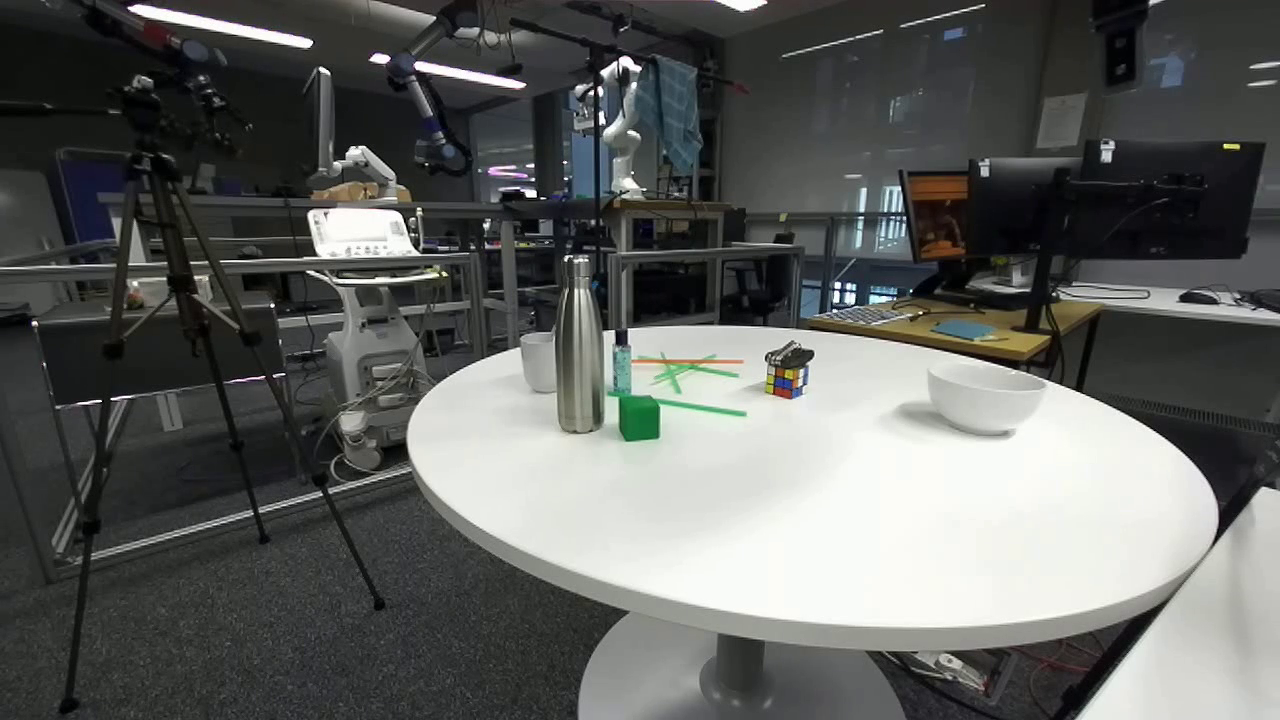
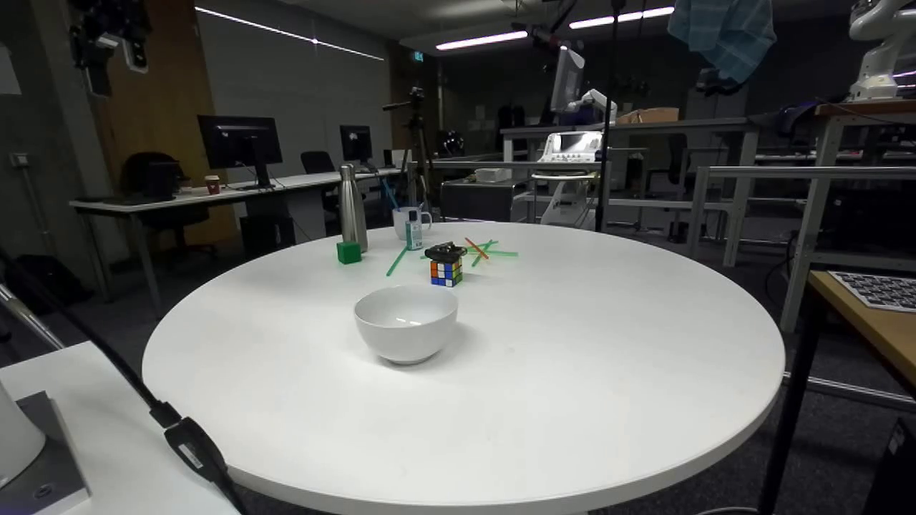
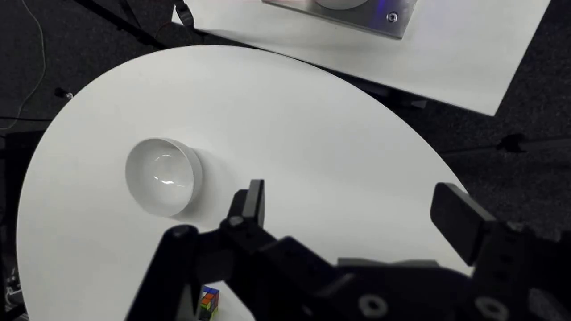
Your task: Put the stapler on the table from atop the Rubik's cube
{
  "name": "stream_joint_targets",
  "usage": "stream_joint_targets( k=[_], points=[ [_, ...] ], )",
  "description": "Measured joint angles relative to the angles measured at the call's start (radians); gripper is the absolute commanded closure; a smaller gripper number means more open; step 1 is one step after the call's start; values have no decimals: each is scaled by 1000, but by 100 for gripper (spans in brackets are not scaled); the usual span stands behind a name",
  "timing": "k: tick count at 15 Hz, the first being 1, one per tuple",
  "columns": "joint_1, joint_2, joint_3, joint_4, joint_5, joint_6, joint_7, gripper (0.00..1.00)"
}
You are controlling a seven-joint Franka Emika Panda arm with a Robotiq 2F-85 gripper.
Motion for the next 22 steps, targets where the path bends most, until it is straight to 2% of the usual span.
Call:
stream_joint_targets(
  k=[2,6,13,17,22],
  points=[
    [0,0,-4,-19,-13,50,0,0],
    [0,20,-28,-88,-50,224,-17,0],
    [-2,150,-103,-122,-121,477,-93,0],
    [-5,250,-141,-113,-170,582,-133,0],
    [-6,363,-177,-81,-206,656,-196,0]
  ],
)
